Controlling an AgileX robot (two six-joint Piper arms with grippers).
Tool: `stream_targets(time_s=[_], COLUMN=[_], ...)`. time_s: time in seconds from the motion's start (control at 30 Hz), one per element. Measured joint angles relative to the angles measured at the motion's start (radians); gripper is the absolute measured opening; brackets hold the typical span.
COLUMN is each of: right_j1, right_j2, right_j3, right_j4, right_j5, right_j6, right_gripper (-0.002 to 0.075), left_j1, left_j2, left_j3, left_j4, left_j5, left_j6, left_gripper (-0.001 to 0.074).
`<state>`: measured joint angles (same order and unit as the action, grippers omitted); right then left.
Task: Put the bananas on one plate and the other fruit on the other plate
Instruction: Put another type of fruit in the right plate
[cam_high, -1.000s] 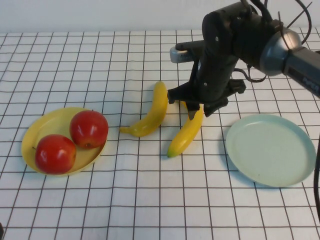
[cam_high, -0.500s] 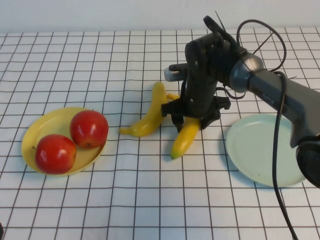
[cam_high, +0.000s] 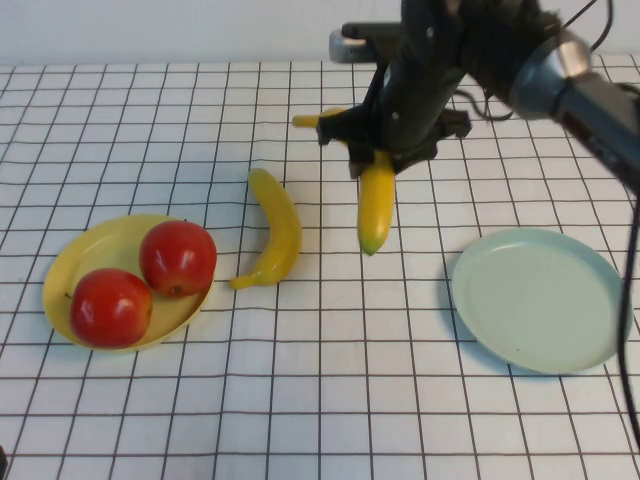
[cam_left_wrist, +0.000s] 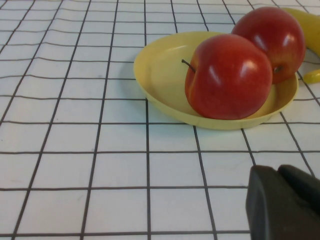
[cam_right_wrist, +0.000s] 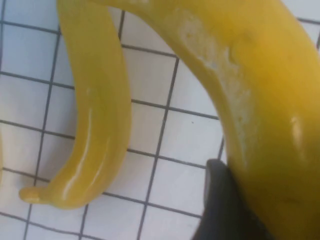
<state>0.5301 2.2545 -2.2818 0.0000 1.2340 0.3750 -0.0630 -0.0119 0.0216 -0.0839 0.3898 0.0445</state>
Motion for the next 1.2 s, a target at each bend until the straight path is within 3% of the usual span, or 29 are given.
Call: stream_targets(time_s=[0.13,0.33,0.53,0.9,1.1,1.2], right_j1=[0.0,-0.014,-0.14,-0.314,-0.336,-0.336], right_j2=[-0.109,-0.3,-0.429,-0.435,-0.392,-0.385], right_j3=[0.126,0.51,0.786,0.887,0.889,0.889], right_j4=[-0.062,-0.168,-0.153,-0.126,-0.116,-0.098], right_j5=[0.0,0.0,-0.024,-0.164,-0.191,-0.209], right_j6=[-0.009,-0.011,-0.034,-0.145,-0.187,-0.194], right_gripper=[0.032,0.032,0.032,0.0323,0.044,0.0462], left_j1=[0.0,0.0,0.0,0.0,0.0,0.0], left_j2=[0.0,0.0,0.0,0.0,0.0,0.0], left_j3=[0.0,0.0,0.0,0.0,0.0,0.0], left_j4=[0.0,0.0,0.0,0.0,0.0,0.0], left_j5=[0.0,0.0,0.0,0.0,0.0,0.0], left_j6=[0.0,0.0,0.0,0.0,0.0,0.0], left_gripper=[-0.0004,-0.0004,-0.0004,-0.0004,-0.0004,-0.0004])
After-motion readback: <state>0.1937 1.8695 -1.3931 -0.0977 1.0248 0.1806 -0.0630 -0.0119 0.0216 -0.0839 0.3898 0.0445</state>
